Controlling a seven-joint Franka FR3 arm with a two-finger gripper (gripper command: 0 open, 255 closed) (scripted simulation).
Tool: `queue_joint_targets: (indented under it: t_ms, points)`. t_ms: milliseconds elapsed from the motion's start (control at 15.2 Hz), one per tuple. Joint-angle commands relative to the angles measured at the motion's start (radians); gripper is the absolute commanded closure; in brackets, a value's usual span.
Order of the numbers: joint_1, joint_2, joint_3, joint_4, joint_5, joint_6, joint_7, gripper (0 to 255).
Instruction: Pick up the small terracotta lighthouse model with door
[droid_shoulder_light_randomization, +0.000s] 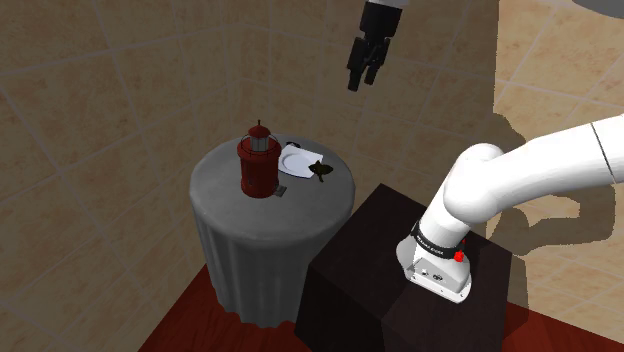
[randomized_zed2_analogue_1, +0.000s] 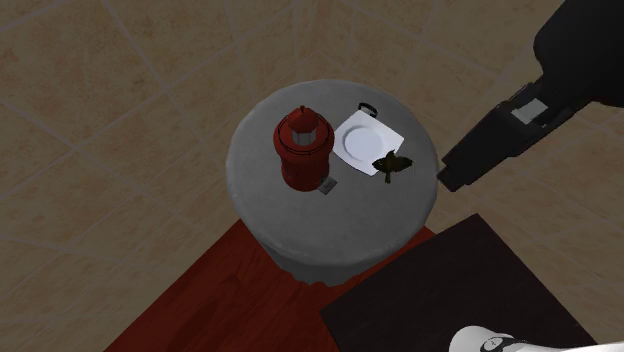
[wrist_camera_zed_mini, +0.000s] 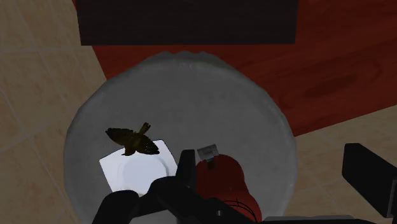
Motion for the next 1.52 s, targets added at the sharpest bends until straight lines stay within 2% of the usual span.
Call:
queue_joint_targets:
  t_ms: [0,396,726,1056,1452]
  points:
    - [0.000,0.000,0.000,0.000,0.000,0.000,0.000,0]
    - [0.011,0.044,0.015,-0.149,-0.017,0.318,-0.065,0]
    - [0.019,0.139,0.026,-0.224,-0.031,0.592,-0.113,0]
    - [0.023,0.283,0.037,-0.248,-0.048,0.864,-0.154,0]
    - [0.019,0.499,0.052,-0.207,-0.086,1.165,-0.189,0]
